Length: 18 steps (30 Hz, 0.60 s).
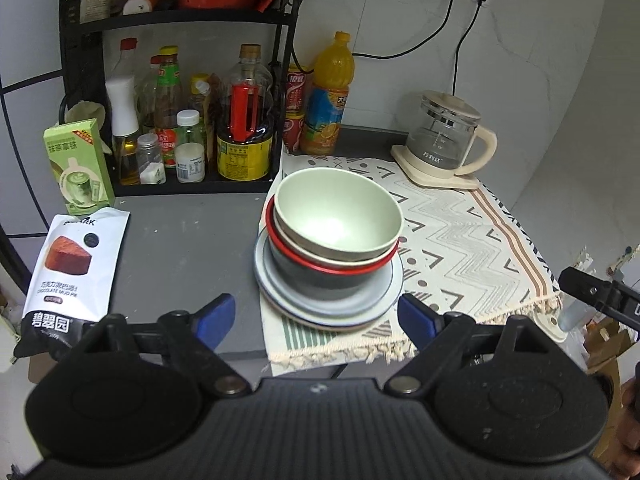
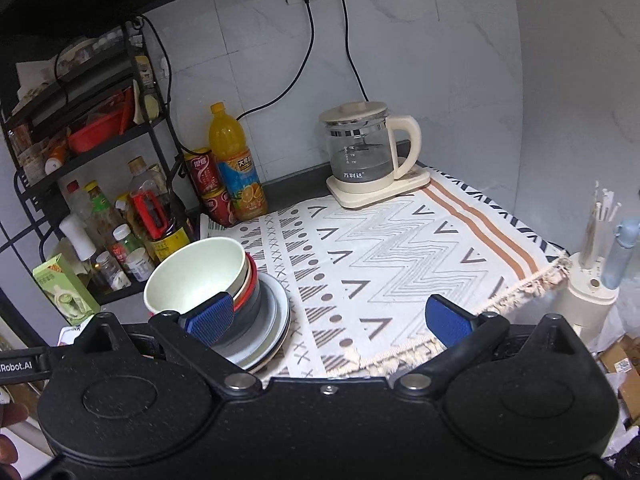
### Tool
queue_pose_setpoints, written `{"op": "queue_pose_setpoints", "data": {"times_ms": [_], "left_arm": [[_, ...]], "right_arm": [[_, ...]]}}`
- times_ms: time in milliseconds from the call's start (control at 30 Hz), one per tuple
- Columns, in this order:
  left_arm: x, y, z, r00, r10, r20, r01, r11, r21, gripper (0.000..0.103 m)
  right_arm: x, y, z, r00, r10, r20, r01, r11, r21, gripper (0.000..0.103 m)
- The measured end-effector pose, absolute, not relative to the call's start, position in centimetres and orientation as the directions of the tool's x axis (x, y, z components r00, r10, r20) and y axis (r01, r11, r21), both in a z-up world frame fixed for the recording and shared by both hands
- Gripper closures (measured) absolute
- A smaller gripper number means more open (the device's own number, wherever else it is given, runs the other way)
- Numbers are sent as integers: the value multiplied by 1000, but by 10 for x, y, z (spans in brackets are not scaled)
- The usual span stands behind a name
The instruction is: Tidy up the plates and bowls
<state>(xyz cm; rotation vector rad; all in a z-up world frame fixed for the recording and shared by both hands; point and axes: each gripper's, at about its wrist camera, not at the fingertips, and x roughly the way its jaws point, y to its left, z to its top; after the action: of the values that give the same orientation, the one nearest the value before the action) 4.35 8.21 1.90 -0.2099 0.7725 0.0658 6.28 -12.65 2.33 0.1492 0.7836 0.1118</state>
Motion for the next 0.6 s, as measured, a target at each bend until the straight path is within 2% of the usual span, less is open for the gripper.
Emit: {"op": "queue_pose_setpoints", "data": {"times_ms": [600], "left_arm": [[-12, 105, 24, 729, -6, -684, -120, 983, -136, 15]], "right_arm": [[0, -109, 36, 700, 136, -701, -63, 990, 129, 0]]}}
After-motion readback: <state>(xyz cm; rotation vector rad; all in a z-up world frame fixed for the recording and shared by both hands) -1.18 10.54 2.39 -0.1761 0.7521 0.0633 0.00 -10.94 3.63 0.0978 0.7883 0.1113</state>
